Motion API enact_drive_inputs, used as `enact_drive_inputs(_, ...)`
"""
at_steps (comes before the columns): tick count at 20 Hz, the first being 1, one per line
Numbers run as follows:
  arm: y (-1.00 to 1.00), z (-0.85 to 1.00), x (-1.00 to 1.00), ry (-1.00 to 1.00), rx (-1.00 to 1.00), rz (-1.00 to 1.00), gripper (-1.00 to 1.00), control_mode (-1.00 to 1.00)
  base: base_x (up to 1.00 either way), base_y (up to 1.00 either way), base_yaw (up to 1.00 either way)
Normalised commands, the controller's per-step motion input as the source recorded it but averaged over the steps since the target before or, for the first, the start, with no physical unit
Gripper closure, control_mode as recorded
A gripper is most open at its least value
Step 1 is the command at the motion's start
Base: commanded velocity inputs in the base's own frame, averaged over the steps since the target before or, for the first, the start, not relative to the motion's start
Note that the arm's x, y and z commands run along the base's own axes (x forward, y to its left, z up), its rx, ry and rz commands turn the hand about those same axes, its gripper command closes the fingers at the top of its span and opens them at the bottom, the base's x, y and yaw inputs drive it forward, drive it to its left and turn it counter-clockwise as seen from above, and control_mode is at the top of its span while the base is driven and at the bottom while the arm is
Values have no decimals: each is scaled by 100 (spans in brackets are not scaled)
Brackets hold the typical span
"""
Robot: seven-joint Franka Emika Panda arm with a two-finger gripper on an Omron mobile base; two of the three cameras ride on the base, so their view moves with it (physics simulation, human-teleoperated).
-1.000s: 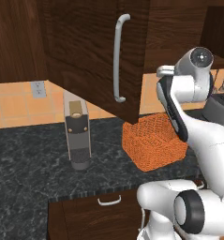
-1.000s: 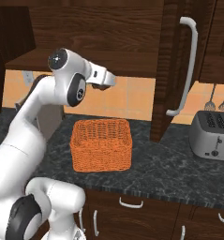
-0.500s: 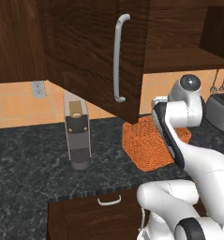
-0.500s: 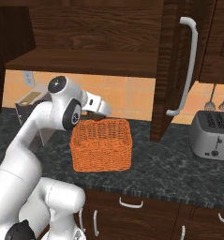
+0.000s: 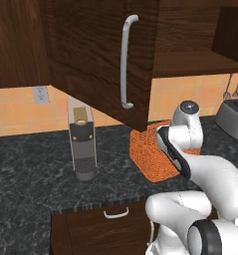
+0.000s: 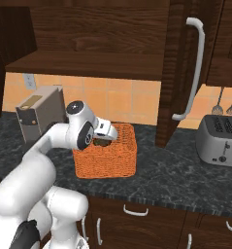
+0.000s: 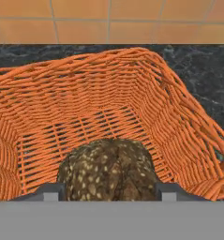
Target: Open the cabinet, pick up the bread from the cabinet and place it in the basket. Then move the basket to the dining counter.
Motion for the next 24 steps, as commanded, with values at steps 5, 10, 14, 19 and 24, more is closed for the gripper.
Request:
enact_drive_inputs(5, 0, -72, 59, 12, 0, 3, 100, -100, 0, 0, 0)
enact_drive_inputs(10, 0, -55, 35, 7, 0, 5, 100, -100, 0, 0, 0)
enact_drive_inputs(14, 0, -50, 8, 5, 0, 6, 100, -100, 0, 0, 0)
enact_drive_inputs(19, 0, 3, 0, -1, 0, 2, -100, -100, 0, 0, 0)
enact_drive_inputs(24, 10, 91, -7, -5, 0, 0, -100, -100, 0, 0, 0)
